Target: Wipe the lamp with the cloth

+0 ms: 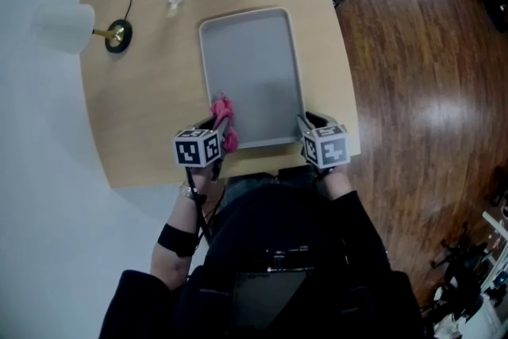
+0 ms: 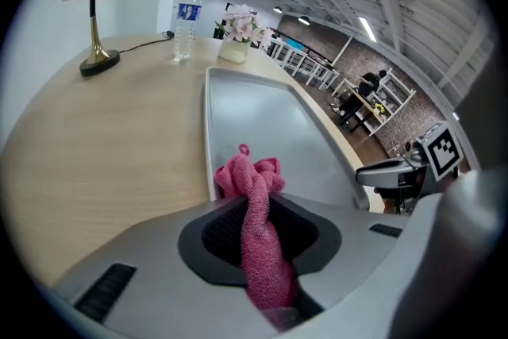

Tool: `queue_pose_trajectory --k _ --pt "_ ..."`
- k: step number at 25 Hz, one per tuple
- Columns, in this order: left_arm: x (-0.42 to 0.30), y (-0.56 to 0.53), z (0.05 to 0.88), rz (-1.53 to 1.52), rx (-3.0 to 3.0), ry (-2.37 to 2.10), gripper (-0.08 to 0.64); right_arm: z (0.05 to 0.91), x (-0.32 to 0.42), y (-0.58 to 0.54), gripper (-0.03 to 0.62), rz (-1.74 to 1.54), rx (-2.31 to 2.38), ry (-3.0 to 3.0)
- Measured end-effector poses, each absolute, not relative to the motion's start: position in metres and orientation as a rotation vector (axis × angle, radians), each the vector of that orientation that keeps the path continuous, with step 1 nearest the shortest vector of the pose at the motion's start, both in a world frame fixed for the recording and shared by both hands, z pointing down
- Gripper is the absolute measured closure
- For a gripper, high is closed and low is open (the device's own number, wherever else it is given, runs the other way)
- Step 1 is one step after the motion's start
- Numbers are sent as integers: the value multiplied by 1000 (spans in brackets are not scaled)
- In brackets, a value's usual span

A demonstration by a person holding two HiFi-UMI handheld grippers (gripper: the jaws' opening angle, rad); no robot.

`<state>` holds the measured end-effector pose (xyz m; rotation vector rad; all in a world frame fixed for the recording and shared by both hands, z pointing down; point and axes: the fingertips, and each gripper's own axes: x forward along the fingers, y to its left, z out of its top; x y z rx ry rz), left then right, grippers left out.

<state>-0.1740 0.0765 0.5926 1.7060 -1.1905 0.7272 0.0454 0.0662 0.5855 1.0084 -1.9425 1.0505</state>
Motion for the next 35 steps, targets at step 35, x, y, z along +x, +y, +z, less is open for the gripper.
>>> queue_pose_trajectory --k 35 --pt "-14 60 576 626 1906 -949 476 591 51 66 526 1127 1028 -1954"
